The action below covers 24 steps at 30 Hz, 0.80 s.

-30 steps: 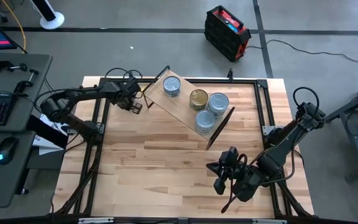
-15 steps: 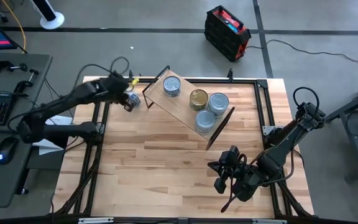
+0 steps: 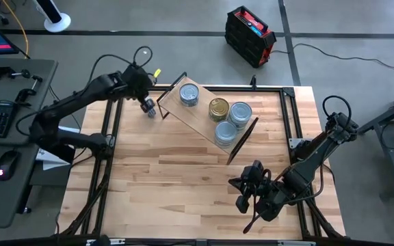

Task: Stack canned seafood by type on shelf
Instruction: Stack the blue tuna can on top of the other blue tuna cans on the shelf

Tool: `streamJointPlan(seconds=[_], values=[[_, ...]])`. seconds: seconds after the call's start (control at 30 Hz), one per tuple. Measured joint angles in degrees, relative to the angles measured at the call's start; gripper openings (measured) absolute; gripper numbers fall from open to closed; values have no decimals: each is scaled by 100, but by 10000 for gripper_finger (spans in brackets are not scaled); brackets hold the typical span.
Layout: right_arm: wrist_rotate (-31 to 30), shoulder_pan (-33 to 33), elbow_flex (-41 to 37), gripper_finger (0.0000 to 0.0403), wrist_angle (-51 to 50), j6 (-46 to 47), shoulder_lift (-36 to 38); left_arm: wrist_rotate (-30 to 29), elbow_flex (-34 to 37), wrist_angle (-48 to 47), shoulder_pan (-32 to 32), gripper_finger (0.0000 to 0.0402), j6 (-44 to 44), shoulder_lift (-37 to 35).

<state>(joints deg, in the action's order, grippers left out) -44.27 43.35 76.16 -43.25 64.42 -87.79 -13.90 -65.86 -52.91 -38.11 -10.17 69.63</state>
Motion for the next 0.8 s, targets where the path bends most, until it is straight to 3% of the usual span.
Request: streamJointPlan(seconds=[0.17,0.4,0.8], values=[[3,-21,0,0,72,2,0,-1,107,832,-671,1,1336,391],[4,-66,0,0,322,2,0,201,393,1165,-1488,0,3376,1169],[-3,-251,0,0,942,1,0,624,712,1240,-1499,0,3627,2006]])
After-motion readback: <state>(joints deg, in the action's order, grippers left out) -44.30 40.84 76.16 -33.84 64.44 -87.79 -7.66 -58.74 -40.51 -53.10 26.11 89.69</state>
